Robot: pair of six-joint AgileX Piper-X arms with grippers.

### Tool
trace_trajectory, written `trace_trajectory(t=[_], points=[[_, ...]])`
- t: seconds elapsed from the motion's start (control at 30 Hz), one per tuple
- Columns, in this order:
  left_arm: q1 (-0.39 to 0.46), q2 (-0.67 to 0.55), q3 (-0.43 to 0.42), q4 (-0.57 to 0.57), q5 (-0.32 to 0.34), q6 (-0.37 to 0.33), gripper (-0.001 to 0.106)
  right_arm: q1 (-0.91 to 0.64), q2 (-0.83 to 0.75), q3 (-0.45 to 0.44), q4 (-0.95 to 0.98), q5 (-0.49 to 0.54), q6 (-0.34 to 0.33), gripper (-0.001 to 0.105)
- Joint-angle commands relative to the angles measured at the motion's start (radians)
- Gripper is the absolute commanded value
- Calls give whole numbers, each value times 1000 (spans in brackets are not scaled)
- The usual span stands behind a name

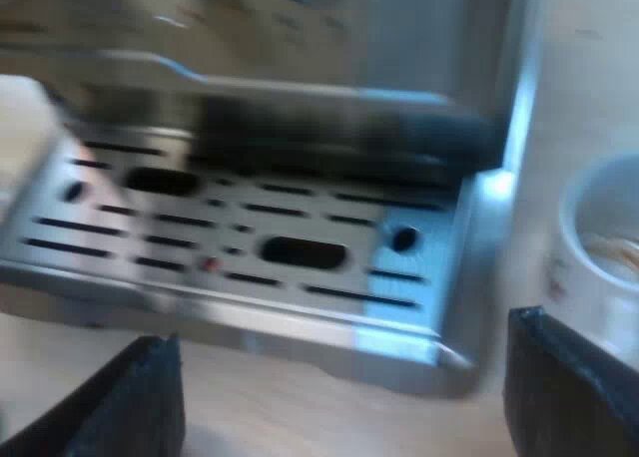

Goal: Grind coffee beans and then tamp

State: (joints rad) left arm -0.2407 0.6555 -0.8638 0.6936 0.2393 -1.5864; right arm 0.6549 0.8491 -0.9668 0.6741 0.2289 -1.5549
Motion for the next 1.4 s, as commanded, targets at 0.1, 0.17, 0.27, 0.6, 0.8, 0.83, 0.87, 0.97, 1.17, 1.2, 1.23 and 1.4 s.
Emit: trace_trajectory(t=[0.1,0.17,0.27,0.6,0.8,0.83,0.87,0.97,1.17,1.2,1.23,1.4], points=[[107,-5,-6,-11,24,-10,73,-92,-6,-11,120,-8,-53,68],[135,-5,-6,-11,24,-10,73,-135,-8,-11,139,-8,-89,68],[162,-5,-6,-3,24,-10,73,-191,-33,-9,141,-8,-96,68],[207,-11,-6,26,24,-34,73,-479,-190,-4,205,-81,-200,68],[207,-83,-6,51,27,-34,73,-643,-276,-1,234,-185,-268,68],[207,-100,-6,51,27,-34,73,-673,-294,-1,237,-229,-280,68],[207,-127,-6,52,27,-34,73,-700,-315,-1,238,-268,-288,68],[207,-182,-6,58,27,-34,73,-710,-360,-1,238,-300,-287,68],[207,-274,-6,73,27,-41,73,-709,-445,-1,238,-302,-336,68],[207,-292,-6,80,27,-46,73,-709,-477,-1,238,-304,-336,68],[207,-310,-6,85,27,-54,73,-709,-505,-1,238,-312,-336,68],[203,-369,-6,109,31,-67,73,-709,-589,-1,250,-320,-336,68]])
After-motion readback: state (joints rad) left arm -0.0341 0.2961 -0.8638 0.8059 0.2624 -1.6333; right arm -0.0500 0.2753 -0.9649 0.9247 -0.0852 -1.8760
